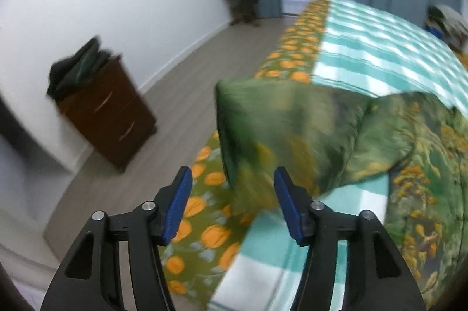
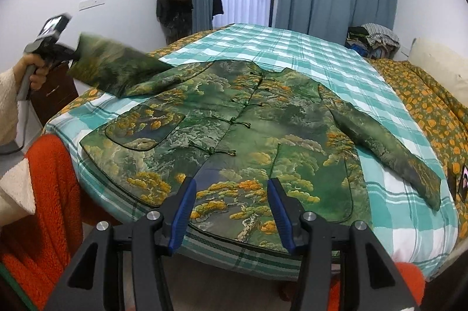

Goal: Fold large clothes
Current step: 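Pull the held sleeve outward with the left tool and release it flat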

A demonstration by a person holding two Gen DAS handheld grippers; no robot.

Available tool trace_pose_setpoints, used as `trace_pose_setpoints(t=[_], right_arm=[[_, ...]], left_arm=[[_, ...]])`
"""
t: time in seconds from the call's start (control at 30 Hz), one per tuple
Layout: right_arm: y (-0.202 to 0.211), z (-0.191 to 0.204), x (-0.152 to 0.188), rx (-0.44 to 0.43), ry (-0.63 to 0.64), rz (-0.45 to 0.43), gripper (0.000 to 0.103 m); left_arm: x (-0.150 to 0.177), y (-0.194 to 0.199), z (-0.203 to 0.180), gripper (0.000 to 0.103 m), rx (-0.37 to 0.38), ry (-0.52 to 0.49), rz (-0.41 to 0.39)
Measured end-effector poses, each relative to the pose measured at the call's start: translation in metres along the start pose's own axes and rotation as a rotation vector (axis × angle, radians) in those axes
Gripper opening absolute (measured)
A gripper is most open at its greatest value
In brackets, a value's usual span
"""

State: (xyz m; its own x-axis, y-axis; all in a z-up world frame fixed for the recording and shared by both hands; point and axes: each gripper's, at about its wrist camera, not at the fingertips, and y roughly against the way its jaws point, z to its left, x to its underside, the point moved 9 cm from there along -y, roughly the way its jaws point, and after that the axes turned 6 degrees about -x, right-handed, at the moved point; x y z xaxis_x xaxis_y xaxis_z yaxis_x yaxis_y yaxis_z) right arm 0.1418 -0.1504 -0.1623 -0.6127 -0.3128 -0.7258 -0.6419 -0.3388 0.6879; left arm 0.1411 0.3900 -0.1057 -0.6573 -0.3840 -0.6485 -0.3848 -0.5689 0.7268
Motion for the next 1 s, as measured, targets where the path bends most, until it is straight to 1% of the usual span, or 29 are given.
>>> trace_pose_setpoints(t=[0.07,0.1,0.13,0.17,0.23,0.3,0.33,0.4,0.5,0.57,0.63,0.67,0.7,0.77,0.8,0.87,1.0], right_arm=[[-0.002,-0.011,0.003,0.016,-0.047,0.012,0.051],[-0.004,-0.017,0.006,0.021,-0.072,0.021,0.051],[-0.007,-0.022,0.008,0.025,-0.096,0.032,0.051],[-0.010,-0.027,0.011,0.030,-0.120,0.047,0.051],[-0.017,-0.040,0.015,0.037,-0.174,0.074,0.051],[-0.020,-0.057,0.016,0.057,-0.218,0.082,0.051],[-0.019,-0.063,0.016,0.071,-0.231,0.083,0.051],[-0.016,-0.082,0.018,0.116,-0.258,0.086,0.051],[-0.009,-0.097,0.021,0.148,-0.286,0.087,0.051],[-0.003,-0.102,0.025,0.162,-0.292,0.088,0.051],[0.000,-0.101,0.031,0.168,-0.287,0.097,0.051],[0.001,-0.100,0.035,0.168,-0.284,0.102,0.051],[0.001,-0.098,0.038,0.168,-0.281,0.107,0.051],[-0.001,-0.096,0.043,0.164,-0.278,0.119,0.051],[-0.002,-0.095,0.044,0.162,-0.273,0.123,0.051],[-0.005,-0.093,0.041,0.157,-0.262,0.124,0.051],[-0.008,-0.084,0.035,0.149,-0.231,0.117,0.051]], left_arm=[[0.017,0.001,0.005,0.064,0.022,0.000,0.019],[0.026,0.004,0.002,0.069,0.032,-0.012,0.022],[0.037,0.009,-0.005,0.072,0.049,-0.031,0.027],[0.047,0.013,-0.016,0.077,0.085,-0.050,0.038],[0.069,0.021,-0.046,0.081,0.199,-0.095,0.079],[0.095,0.031,-0.084,0.085,0.327,-0.147,0.134],[0.110,0.034,-0.110,0.085,0.393,-0.181,0.167],[0.127,0.032,-0.149,0.087,0.461,-0.230,0.222],[0.149,0.016,-0.196,0.087,0.526,-0.280,0.314],[0.168,0.008,-0.219,0.087,0.592,-0.281,0.417],[0.182,0.007,-0.232,0.072,0.654,-0.272,0.487],[0.185,0.009,-0.236,0.049,0.661,-0.279,0.484],[0.186,0.013,-0.238,0.029,0.667,-0.288,0.474],[0.187,0.025,-0.241,0.021,0.673,-0.303,0.435],[0.187,0.031,-0.241,0.018,0.668,-0.312,0.418],[0.188,0.038,-0.239,0.017,0.656,-0.319,0.395],[0.199,0.045,-0.231,0.017,0.658,-0.313,0.388]])
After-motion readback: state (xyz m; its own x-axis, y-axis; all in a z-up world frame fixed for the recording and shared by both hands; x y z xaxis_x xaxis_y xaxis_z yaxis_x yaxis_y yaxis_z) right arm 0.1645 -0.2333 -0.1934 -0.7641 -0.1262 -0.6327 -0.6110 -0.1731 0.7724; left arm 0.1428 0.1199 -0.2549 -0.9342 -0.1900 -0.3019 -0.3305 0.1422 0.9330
